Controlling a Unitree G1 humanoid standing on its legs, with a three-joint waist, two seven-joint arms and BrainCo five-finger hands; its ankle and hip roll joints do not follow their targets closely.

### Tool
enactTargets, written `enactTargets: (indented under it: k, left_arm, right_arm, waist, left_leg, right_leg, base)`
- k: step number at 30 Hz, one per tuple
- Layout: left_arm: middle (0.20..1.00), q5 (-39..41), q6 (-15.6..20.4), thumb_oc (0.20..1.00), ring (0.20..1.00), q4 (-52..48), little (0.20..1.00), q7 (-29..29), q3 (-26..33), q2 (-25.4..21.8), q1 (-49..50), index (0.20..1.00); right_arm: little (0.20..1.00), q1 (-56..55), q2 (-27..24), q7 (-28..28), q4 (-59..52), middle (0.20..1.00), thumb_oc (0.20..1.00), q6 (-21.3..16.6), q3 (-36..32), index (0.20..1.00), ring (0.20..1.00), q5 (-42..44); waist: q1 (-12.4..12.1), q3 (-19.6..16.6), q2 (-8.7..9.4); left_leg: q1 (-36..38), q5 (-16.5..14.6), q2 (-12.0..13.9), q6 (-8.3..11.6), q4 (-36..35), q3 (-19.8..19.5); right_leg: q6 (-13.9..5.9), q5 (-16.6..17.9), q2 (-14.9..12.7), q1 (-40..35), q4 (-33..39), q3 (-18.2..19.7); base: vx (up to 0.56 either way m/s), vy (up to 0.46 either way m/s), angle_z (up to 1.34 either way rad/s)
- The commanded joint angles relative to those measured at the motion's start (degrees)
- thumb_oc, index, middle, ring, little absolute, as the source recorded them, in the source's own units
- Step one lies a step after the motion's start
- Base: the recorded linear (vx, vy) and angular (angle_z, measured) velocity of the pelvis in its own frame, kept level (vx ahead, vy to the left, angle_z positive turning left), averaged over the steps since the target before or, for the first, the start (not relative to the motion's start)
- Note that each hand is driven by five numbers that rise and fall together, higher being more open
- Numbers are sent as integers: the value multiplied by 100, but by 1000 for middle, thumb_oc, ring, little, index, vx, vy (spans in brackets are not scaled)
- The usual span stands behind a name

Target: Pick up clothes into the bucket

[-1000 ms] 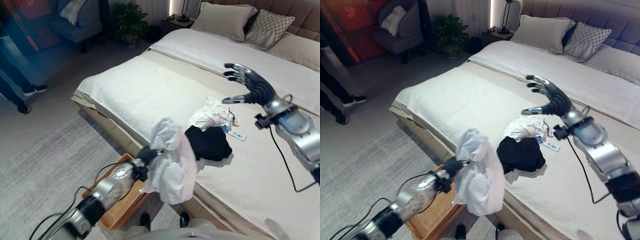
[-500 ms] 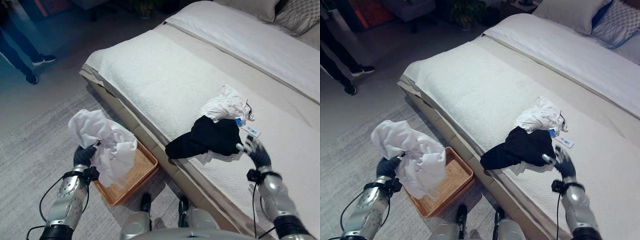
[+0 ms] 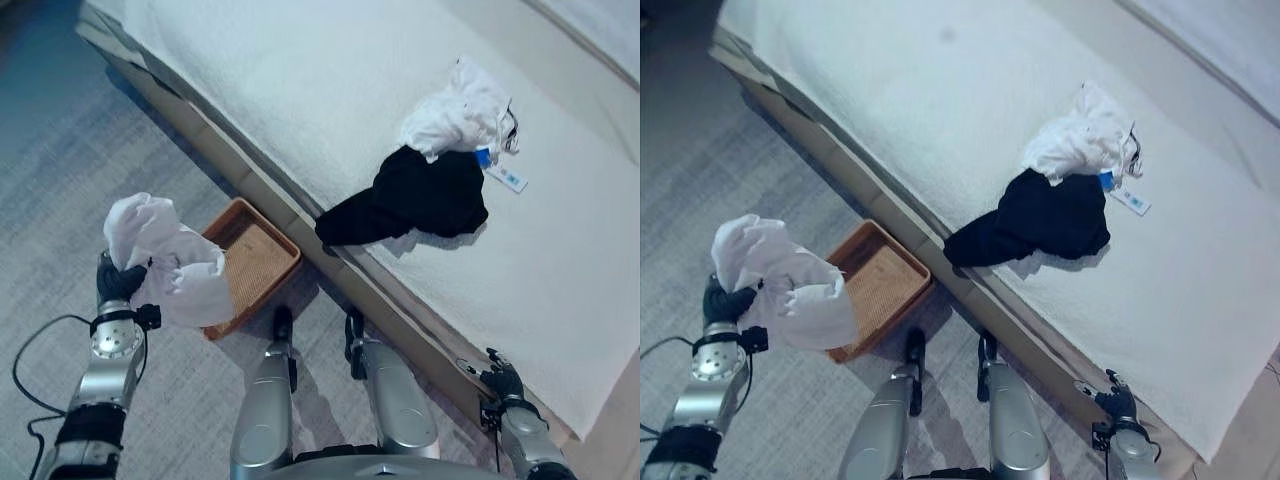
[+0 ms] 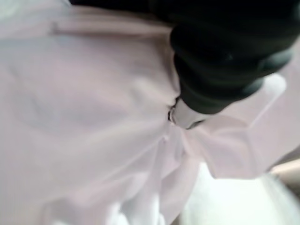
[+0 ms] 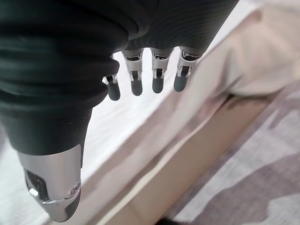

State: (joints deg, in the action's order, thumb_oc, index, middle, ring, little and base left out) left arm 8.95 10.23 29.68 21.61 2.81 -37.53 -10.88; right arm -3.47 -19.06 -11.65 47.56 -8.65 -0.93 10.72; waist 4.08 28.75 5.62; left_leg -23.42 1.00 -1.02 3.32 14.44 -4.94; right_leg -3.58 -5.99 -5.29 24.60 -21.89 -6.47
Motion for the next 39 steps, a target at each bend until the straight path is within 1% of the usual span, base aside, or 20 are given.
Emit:
enactTargets:
  k: [1,2,9,10,11,13,21,22,23,24,25,26,27,28,29,34,35,36,38,39]
  left_arm:
    - [200,-478,155,200,200,95,200,590,-92,-536,-343,200]
    - [200,-553,109,200,200,146,200,740,-253,-665,-628,200]
    - [200,-704,-39,200,200,737,200,960,-758,-1117,-1462,200]
    - [1000,-854,-198,1000,1000,817,1000,1071,-858,-1180,-1603,1000]
    - [1000,-976,-284,1000,1000,849,1000,1095,-987,-1294,-1711,1000]
    - [1000,-1108,-378,1000,1000,964,1000,983,-1147,-1482,-1915,1000]
    - [1000,-1864,-816,1000,1000,1331,1000,907,-1347,-1683,-2380,1000]
    - [1000,-1871,-846,1000,1000,1365,1000,849,-1374,-1699,-2431,1000]
    - [1000,-1872,-846,1000,1000,1358,1000,852,-1364,-1705,-2462,1000]
    - [1000,-1763,-778,1000,1000,1273,1000,782,-1206,-1710,-2301,1000]
    - [1000,-1742,-779,1000,1000,1227,1000,753,-1155,-1697,-2170,1000]
    - [1000,-1678,-776,1000,1000,1133,1000,699,-989,-1591,-1954,1000]
    - [1000,-1681,-778,1000,1000,1114,1000,700,-963,-1592,-1960,1000]
    - [1000,-1630,-787,1000,1000,989,1000,700,-803,-1417,-1731,1000]
    - [1000,-1634,-792,1000,1000,964,1000,702,-773,-1415,-1730,1000]
    - [1000,-1029,-621,1000,1000,463,1000,835,-271,-721,-974,1000]
    - [1000,-893,-552,1000,1000,371,1000,776,-239,-609,-836,1000]
    - [1000,-543,-270,1000,1000,29,1000,669,-277,-299,-543,1000]
    - [1000,-448,-131,1000,1000,64,1000,564,-374,-199,-532,1000]
    - [1000,-376,-71,1000,1000,165,1000,447,-574,-152,-525,1000]
  right_arm:
    - [1000,-181,-184,-264,-304,1000,1000,-364,376,1000,1000,36]
    - [1000,-131,-198,-370,-419,1000,1000,-447,427,1000,1000,123]
    - [1000,-27,-351,-551,-964,1000,1000,-668,646,1000,1000,443]
    - [1000,4,-380,-597,-1153,1000,1000,-713,690,1000,1000,509]
    - [1000,-2,-419,-612,-1278,1000,1000,-727,746,1000,1000,519]
    - [1000,16,-462,-657,-1538,1000,1000,-777,707,1000,1000,689]
    - [1000,581,-839,-1000,-3070,1000,1000,-1089,252,1000,1000,790]
    - [1000,656,-873,-1054,-3289,1000,1000,-1179,141,1000,1000,884]
    - [1000,684,-870,-1056,-3298,1000,1000,-1181,123,1000,1000,885]
    - [1000,644,-884,-1074,-3692,1000,1000,-1254,-58,1000,1000,890]
    - [1000,613,-920,-1124,-3826,1000,1000,-1274,-139,1000,1000,815]
    - [1000,644,-932,-1202,-4054,1000,1000,-1285,-326,1000,1000,727]
    - [1000,662,-934,-1206,-4071,1000,1000,-1282,-339,1000,1000,725]
    - [1000,761,-976,-1337,-4171,1000,1000,-1274,-474,1000,1000,631]
    - [1000,782,-981,-1342,-4183,1000,1000,-1273,-482,1000,1000,629]
    - [1000,1178,-965,-1671,-4196,1000,1000,-1212,-637,1000,1000,524]
    - [1000,1312,-1015,-1717,-4057,1000,1000,-1135,-594,1000,1000,486]
    - [1000,1612,-1100,-1744,-3748,1000,1000,-1013,-492,1000,1000,480]
    - [1000,1951,-1274,-1742,-3364,1000,1000,-948,-329,1000,1000,517]
    - [1000,2292,-1401,-1697,-2878,1000,1000,-890,-119,1000,1000,743]
  waist:
    - [145,-74,239]
    - [176,100,311]
    - [330,104,430]
    - [361,104,450]
    - [371,104,457]
    - [397,104,463]
    - [406,104,366]
    - [411,104,348]
    - [428,104,361]
    - [400,104,322]
    - [361,104,286]
    - [325,104,243]
    - [346,104,249]
    - [287,104,209]
    - [308,104,213]
    - [174,104,87]
    - [139,104,48]
    - [27,104,-32]
    - [-24,104,-72]
    - [-99,104,-126]
  left_leg:
    - [-477,-361,-40,-141,776,80]
    - [-858,-409,-49,-145,1082,50]
    - [-2028,-555,-8,-148,1771,44]
    - [-2203,-599,19,-156,1899,46]
    - [-2228,-825,62,-147,2050,28]
    - [-2468,-881,71,-171,2226,32]
    - [-2613,-886,76,-186,2132,79]
    - [-2606,-859,57,-184,2085,84]
    - [-2731,-656,38,-196,2030,116]
    - [-2706,-639,17,-190,1965,93]
    - [-2561,-826,28,-173,1962,45]
    - [-2521,-804,-2,-168,1868,15]
    - [-2640,-611,-20,-178,1822,44]
    - [-2498,-786,-35,-161,1811,-20]
    - [-2616,-599,-51,-170,1770,8]
    - [-2626,-574,-118,-161,1707,-37]
    - [-2627,-560,-134,-161,1679,-52]
    - [-2514,-699,-164,-150,1657,-107]
    - [-2631,-477,-193,-146,1559,-90]
    - [-2481,-638,-194,-121,1544,-129]
  right_leg:
    - [-313,517,-280,63,320,251]
    - [-306,516,-283,379,139,258]
    - [-295,506,-226,1521,-326,352]
    - [-294,509,-197,1695,-400,382]
    - [-323,335,-150,1715,-510,412]
    - [-333,323,-127,1960,-616,444]
    - [-362,332,-128,2185,-559,503]
    - [-364,338,-137,2181,-528,504]
    - [-335,516,-165,2292,-459,492]
    - [-331,491,-184,2271,-441,463]
    - [-358,298,-161,2150,-500,469]
    - [-343,260,-181,2109,-483,436]
    - [-313,429,-208,2214,-421,415]
    - [-329,224,-198,2092,-504,411]
    - [-299,388,-224,2196,-446,388]
    - [-256,300,-281,2219,-540,335]
    - [-250,294,-286,2225,-547,334]
    - [-268,127,-285,2140,-613,347]
    - [-232,292,-313,2258,-551,314]
    - [-256,109,-307,2141,-614,328]
  base:
    - [-125,24,-1]
    - [-98,21,-1]
    - [-46,25,-2]
    - [49,22,-8]
    - [54,17,-15]
    - [26,24,-17]
    - [-8,31,-5]
    - [-86,16,-3]
    - [-82,-2,-2]
    - [0,0,0]
    - [98,-45,6]
    - [15,-30,6]
    - [22,-51,7]
    - [-67,-22,8]
    - [18,-36,11]
    - [-3,-23,11]
    - [96,-45,18]
    - [17,-27,18]
    - [10,-42,12]
    - [81,-56,10]
